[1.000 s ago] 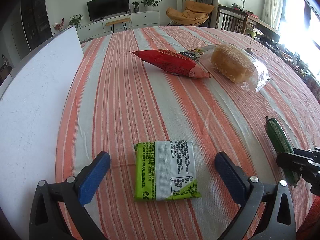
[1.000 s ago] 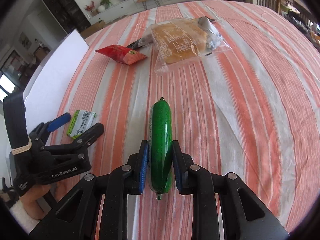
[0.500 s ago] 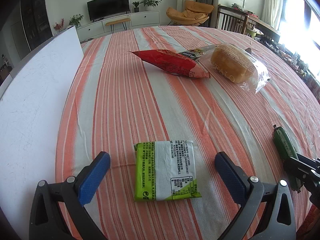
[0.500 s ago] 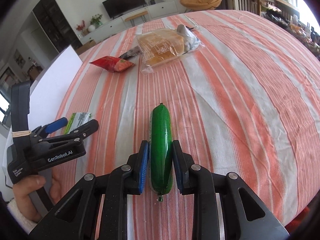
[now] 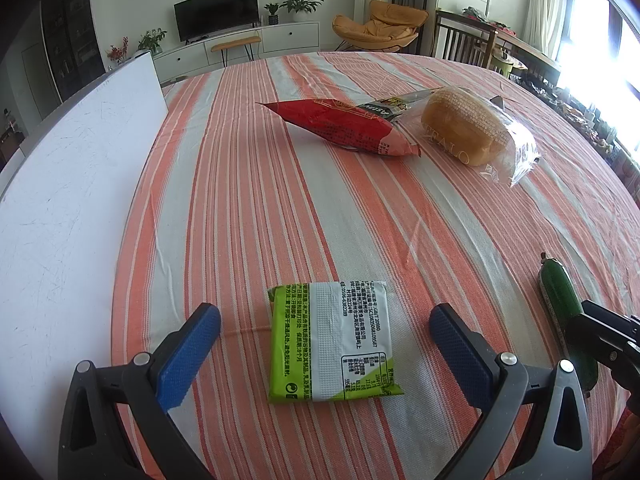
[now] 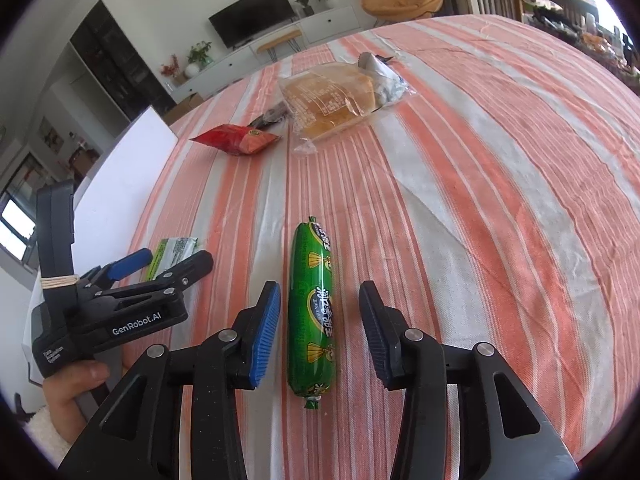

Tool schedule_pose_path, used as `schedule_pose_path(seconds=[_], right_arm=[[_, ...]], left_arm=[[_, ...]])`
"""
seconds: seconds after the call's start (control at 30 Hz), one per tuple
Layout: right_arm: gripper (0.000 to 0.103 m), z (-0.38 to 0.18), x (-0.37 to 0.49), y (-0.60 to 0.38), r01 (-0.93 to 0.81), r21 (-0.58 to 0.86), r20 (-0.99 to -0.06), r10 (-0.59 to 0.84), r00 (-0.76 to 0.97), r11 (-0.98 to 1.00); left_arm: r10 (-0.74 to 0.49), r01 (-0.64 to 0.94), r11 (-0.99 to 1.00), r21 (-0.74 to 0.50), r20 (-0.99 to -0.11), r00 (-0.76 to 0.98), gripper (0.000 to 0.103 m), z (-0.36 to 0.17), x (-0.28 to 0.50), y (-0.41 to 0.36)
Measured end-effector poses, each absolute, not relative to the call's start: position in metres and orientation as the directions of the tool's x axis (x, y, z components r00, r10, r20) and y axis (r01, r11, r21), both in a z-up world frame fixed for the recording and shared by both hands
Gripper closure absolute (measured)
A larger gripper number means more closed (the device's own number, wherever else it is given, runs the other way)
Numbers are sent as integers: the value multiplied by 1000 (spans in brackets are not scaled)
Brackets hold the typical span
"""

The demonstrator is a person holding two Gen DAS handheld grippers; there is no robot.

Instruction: Organize snacks

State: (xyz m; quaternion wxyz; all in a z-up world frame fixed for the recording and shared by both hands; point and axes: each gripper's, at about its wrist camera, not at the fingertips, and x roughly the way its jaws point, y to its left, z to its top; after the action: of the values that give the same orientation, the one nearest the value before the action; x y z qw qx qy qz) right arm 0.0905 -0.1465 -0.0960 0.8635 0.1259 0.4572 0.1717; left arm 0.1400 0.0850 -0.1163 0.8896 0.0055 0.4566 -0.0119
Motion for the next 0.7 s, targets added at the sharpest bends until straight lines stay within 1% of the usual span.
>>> schedule_pose_path(seconds=[0.07, 0.1, 0.2, 0.3, 0.33, 0.4, 0.47, 0.53, 0.57, 0.6, 0.67, 0.7], right_arm=[[52, -95, 90, -151, -171, 404, -731, 429, 530, 899], [50, -93, 89, -157, -165, 443, -705, 456, 543, 881], [50, -86, 82, -183, -147, 582, -586, 538, 606, 800], [49, -87, 78, -207, -85, 659, -533, 544, 649, 747], [49, -88, 80, -211, -63, 668, -541, 541, 644, 742], [49, -88, 86, -206, -49, 644, -588, 535, 606, 763], [49, -82, 95, -185, -88, 564, -665, 515, 540, 821], [49, -77, 101, -159, -161, 468, -739, 484, 468, 869], [49, -77, 104, -146, -193, 425, -774, 466, 429, 884], [49, -78, 107, -134, -219, 382, -808, 440, 392, 898], [51, -84, 114, -113, -252, 278, -872, 354, 338, 927], [57, -88, 114, -110, -250, 246, -885, 322, 335, 937]], left_arm=[[-16, 26, 1000, -1, -813, 583, 0, -116, 140, 85], [-16, 26, 1000, -1, -813, 583, 0, -116, 140, 85], [-22, 32, 999, -5, -814, 581, 0, -116, 140, 85], [-37, 70, 998, 0, -841, 540, 0, -115, 140, 85], [-42, 74, 997, -3, -852, 522, 0, -114, 140, 86], [-47, 83, 996, -6, -863, 504, 2, -114, 136, 85], [-53, 99, 995, -3, -863, 502, 10, -111, 132, 84], [-64, 116, 993, -6, -861, 504, 29, -107, 129, 81], [-73, 124, 992, -11, -859, 506, 35, -105, 128, 80], [-73, 125, 992, -10, -854, 516, 55, -103, 127, 79], [-80, 117, 993, -23, -857, 509, 55, -101, 128, 80], [-94, 113, 993, -42, -855, 511, 55, -99, 125, 81]])
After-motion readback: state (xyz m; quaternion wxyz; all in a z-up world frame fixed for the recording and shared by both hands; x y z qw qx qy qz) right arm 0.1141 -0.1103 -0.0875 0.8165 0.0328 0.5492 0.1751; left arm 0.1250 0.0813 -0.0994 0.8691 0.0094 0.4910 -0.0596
